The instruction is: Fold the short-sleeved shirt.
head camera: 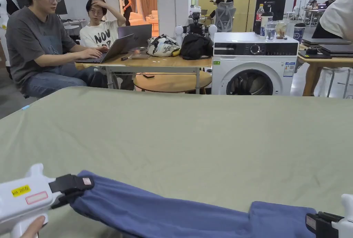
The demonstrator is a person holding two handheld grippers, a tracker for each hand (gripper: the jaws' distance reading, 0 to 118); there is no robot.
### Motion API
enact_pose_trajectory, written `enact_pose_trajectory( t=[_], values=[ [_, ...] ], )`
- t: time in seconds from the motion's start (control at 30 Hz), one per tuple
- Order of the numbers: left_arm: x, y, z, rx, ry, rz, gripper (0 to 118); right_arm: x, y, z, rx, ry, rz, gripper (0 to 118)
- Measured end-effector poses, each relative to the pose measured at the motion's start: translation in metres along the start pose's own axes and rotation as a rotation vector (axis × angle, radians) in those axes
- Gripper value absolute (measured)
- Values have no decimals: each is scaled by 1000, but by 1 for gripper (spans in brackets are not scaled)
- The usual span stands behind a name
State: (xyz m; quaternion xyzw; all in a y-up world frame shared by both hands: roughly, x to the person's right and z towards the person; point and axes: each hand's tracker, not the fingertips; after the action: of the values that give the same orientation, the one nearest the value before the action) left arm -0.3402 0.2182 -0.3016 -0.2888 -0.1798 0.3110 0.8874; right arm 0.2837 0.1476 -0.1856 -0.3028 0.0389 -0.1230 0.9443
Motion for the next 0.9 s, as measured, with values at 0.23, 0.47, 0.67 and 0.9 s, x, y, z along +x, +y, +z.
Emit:
enact_pose_trajectory(
  t=[0.23,0.47,0.67,0.9],
  values=[
    [136,-38,-50,-111,-126,-290,3,2,-4,-3,17,55,-118,0],
    [181,-145,-208,-454,-139,-288,3,1,-13,25,22,53,-70,0],
    [186,-146,-205,-420,-368,-203,53,23,-30,34,1,34,-62,0],
    [153,-160,-249,-498,-233,-185,2,33,-29,33,11,55,-124,0]
  ],
)
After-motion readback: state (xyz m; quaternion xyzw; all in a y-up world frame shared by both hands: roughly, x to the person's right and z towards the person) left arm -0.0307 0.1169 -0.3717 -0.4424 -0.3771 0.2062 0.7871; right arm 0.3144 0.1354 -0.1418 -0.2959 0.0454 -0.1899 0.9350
